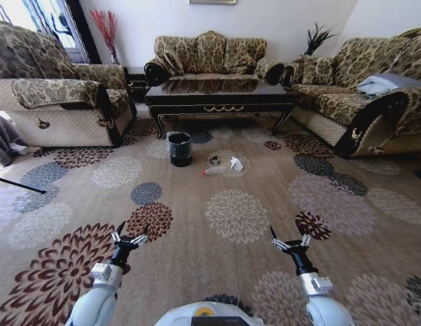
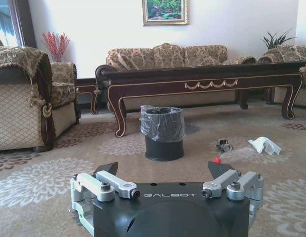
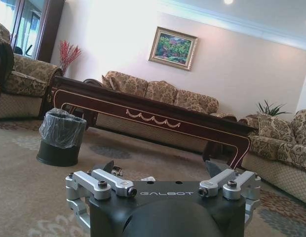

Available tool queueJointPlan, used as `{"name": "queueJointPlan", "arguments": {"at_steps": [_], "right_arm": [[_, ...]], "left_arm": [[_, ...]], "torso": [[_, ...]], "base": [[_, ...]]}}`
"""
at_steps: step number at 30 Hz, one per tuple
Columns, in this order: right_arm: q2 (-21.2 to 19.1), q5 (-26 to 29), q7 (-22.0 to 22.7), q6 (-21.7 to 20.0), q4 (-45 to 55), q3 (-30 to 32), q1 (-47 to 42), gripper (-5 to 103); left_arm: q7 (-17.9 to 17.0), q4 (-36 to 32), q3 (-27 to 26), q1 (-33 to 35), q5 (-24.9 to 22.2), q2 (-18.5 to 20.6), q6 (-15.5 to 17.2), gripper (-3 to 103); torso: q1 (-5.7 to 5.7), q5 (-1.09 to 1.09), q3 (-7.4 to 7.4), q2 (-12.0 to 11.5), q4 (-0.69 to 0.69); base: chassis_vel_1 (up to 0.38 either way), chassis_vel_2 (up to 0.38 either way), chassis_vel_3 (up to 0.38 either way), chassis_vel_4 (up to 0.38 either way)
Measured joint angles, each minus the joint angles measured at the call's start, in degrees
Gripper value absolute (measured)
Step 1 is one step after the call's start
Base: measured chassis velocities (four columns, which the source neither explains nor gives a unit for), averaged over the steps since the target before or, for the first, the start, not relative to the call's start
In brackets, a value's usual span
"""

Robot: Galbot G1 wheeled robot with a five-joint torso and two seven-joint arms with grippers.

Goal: Move to the front of the table and pick up the trash from the floor, then place it into the trash bin.

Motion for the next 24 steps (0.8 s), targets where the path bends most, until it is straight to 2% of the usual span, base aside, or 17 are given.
{"name": "queueJointPlan", "arguments": {"at_steps": [24], "right_arm": [[-0.13,0.78,-1.51,0.35,0.17,0.16,-0.11,100]], "left_arm": [[-0.58,0.23,0.05,-0.58,-0.31,-0.22,0.01,100]], "torso": [[0.00,0.00,0.02,0.00,0.00]], "base": [[-0.101,0.103,0.104,-0.102]]}}
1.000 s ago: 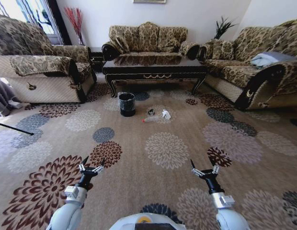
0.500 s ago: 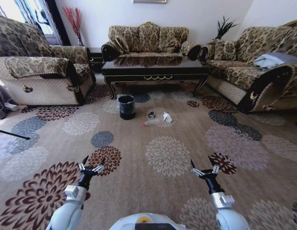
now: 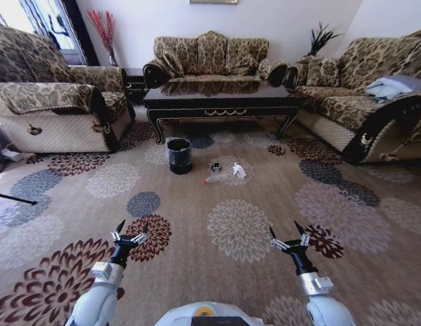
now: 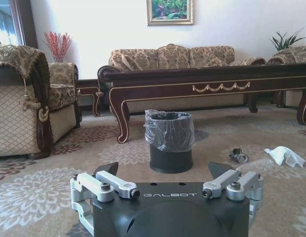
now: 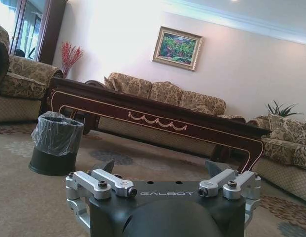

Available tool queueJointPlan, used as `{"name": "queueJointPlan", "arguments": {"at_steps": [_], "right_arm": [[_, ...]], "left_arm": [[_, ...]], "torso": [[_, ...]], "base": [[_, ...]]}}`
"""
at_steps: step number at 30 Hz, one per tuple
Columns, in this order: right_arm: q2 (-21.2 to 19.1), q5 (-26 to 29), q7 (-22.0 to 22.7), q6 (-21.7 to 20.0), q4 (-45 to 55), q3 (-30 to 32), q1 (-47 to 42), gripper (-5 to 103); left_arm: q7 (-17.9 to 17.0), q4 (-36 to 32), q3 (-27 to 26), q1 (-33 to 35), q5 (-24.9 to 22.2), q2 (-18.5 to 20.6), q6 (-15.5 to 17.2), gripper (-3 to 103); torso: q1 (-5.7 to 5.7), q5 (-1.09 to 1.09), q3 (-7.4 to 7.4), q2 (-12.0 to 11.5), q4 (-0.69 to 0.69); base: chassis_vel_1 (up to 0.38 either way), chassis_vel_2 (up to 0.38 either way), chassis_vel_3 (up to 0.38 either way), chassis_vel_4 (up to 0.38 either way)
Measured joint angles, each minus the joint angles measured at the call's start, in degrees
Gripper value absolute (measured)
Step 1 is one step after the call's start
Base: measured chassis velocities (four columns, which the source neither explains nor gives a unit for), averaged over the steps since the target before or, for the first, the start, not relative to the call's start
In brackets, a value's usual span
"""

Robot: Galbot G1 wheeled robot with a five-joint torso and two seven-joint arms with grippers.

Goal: Move to the front of the table and pick up the trash from the floor, then place it into the trash bin.

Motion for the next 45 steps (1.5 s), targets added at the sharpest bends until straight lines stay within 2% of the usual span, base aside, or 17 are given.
{"name": "queueJointPlan", "arguments": {"at_steps": [12,25,45], "right_arm": [[-0.02,-0.11,0.01,-0.01,-0.08,-0.03,-0.04,100],[-1.73,0.41,0.18,-0.19,0.09,0.21,-0.14,100],[-1.06,0.31,0.15,-0.40,-0.07,-0.11,0.10,100]], "left_arm": [[0.02,0.22,-0.01,0.00,-0.11,0.06,-0.11,100],[-0.07,0.18,-0.10,0.02,-0.34,0.24,-0.13,100],[-0.23,0.56,-0.09,-0.55,-0.76,0.33,-0.02,100]], "torso": [[0.00,0.00,0.00,0.00,0.00],[0.00,0.00,0.00,0.01,0.00],[0.00,0.00,0.01,0.02,0.00]], "base": [[-0.122,0.114,0.117,-0.125],[-0.106,0.117,0.121,-0.111],[-0.117,0.116,0.114,-0.125]]}}
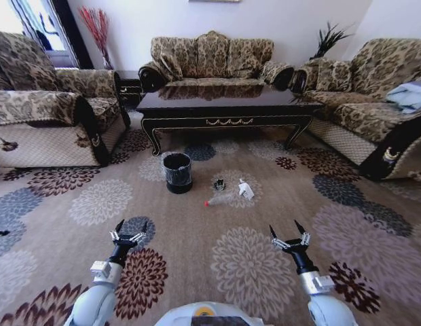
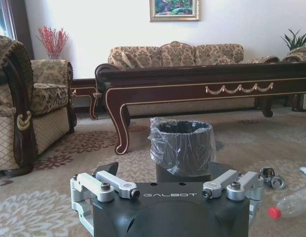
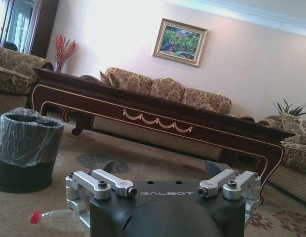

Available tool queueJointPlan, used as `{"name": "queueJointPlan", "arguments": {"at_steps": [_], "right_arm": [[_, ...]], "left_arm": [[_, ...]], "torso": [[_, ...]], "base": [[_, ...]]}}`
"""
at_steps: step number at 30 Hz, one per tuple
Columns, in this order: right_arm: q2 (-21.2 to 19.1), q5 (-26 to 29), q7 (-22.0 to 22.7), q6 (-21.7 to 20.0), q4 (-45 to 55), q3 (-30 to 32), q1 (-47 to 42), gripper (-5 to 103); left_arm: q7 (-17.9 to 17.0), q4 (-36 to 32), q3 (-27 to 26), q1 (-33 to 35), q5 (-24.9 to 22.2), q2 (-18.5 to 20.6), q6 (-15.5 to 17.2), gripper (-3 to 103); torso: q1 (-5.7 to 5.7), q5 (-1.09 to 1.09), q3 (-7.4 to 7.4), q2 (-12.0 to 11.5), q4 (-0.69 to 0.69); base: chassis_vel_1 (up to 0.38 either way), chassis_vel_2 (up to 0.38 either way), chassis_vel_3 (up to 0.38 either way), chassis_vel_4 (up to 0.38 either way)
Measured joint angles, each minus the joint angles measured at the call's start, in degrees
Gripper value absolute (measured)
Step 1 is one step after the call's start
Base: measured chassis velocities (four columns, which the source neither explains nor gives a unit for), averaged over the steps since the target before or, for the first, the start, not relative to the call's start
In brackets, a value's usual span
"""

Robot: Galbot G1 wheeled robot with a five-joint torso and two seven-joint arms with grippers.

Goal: Move to the front of the table and pick up the trash from the floor, then place it into the trash bin.

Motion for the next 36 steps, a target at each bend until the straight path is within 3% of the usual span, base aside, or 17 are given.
{"name": "queueJointPlan", "arguments": {"at_steps": [36], "right_arm": [[0.11,-0.19,-0.18,0.01,0.24,-0.07,-0.07,100]], "left_arm": [[-0.09,-0.32,-0.33,0.25,-0.20,-0.47,0.00,100]], "torso": [[0.00,0.00,0.00,0.01,0.00]], "base": [[-0.119,0.119,0.120,-0.120]]}}
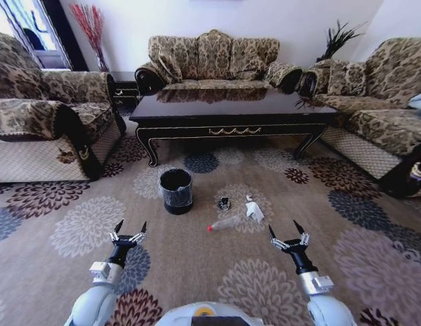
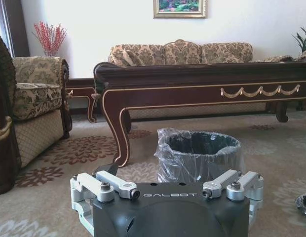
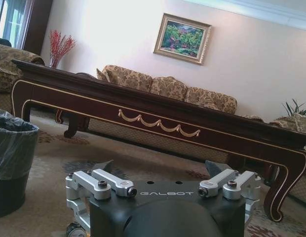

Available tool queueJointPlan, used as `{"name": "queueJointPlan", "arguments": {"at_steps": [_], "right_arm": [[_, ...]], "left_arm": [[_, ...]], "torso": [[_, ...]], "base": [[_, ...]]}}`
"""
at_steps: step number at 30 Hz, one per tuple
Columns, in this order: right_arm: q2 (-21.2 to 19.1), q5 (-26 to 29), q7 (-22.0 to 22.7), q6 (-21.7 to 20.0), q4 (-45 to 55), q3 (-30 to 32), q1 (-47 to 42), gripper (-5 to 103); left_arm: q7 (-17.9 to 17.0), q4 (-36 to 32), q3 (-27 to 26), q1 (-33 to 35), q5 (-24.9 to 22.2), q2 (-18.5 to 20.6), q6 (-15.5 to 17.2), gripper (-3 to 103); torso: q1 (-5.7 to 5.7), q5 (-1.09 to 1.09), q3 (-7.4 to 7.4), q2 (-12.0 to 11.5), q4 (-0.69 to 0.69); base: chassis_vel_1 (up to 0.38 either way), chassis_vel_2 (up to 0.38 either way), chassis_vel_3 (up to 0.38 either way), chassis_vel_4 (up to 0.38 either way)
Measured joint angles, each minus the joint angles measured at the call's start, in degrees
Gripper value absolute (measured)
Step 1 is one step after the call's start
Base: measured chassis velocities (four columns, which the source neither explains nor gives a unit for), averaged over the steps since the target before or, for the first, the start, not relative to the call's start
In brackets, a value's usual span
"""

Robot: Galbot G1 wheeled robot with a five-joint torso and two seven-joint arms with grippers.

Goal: Move to the front of the table and pick up the trash from the floor, then place it into the trash bin.

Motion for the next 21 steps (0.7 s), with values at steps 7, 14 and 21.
{"name": "queueJointPlan", "arguments": {"at_steps": [7,14,21], "right_arm": [[0.06,-0.02,-0.01,0.00,0.00,-0.02,-0.01,100],[0.13,-0.12,-0.03,0.00,-0.01,-0.08,-0.02,100],[0.30,-0.25,-0.04,0.00,-0.02,-0.20,-0.03,100]], "left_arm": [[-0.04,-0.01,-0.01,0.01,-0.12,0.02,0.00,100],[-0.08,-0.05,-0.09,0.07,-0.18,-0.03,0.00,100],[-0.11,-0.05,-0.14,0.13,-0.16,0.03,0.03,100]], "torso": [[0.00,0.00,0.00,0.00,0.00],[0.00,0.00,0.00,0.00,0.00],[0.00,0.00,0.00,0.00,0.00]], "base": [[-0.119,0.115,0.121,-0.111],[-0.113,0.120,0.129,-0.119],[-0.123,0.118,0.125,-0.118]]}}
